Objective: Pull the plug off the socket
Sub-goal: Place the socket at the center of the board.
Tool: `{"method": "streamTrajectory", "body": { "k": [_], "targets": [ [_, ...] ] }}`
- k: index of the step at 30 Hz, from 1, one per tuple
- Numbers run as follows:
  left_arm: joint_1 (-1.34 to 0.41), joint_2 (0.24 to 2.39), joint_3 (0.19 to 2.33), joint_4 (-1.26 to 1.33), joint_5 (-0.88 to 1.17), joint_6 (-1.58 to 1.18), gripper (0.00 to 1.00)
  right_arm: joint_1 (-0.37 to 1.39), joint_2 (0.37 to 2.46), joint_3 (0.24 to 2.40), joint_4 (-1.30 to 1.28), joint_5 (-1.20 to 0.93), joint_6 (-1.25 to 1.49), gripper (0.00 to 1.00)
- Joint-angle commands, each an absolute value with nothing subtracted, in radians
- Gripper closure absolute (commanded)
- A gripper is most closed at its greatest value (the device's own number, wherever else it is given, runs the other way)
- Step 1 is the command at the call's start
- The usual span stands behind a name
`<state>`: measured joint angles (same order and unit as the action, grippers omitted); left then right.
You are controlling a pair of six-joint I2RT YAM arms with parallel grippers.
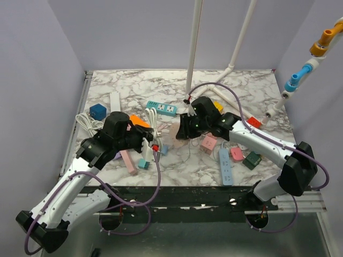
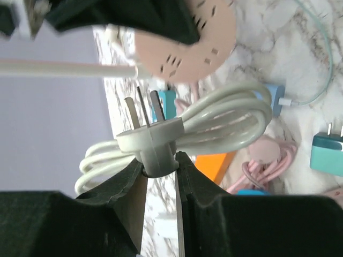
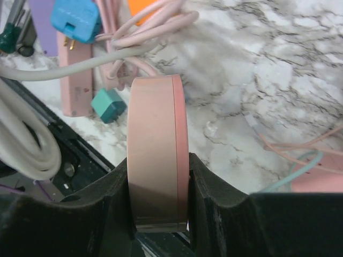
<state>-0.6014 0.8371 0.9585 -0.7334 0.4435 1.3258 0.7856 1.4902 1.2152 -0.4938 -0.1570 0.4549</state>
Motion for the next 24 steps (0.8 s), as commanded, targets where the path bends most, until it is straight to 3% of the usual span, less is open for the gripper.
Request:
{"method": "streamTrajectory", "body": {
  "k": [1,6,12,19,21,24],
  "targets": [
    [-0.478,0.82,1.024,-0.609,0.44,1.249,1.0,0.698,1.448,1.102,-0.462,-0.043,0.469,0.99],
    [-0.374,0.867,1.038,-0.584,0.368,1.203,1.0,0.664,1.409,1.026,-0.463,-0.025,0.473,0.99],
    [-0.357,0.97,1.023,-0.657,0.268,1.056,1.0,0.623,1.437,1.006,-0.455,-0.005,0.482,0.99],
    [-0.351,0.988,0.998,-0.701,0.289,0.974,1.0,0.591,1.488,0.977,-0.45,0.064,0.493,0.96],
    [-0.351,0.975,0.988,-0.708,0.304,0.961,1.0,0.591,1.483,0.953,-0.442,0.06,0.485,0.89],
    [-0.351,0.968,0.972,-0.717,0.313,0.932,1.0,0.591,1.466,0.916,-0.434,0.047,0.483,0.62]
  ]
}}
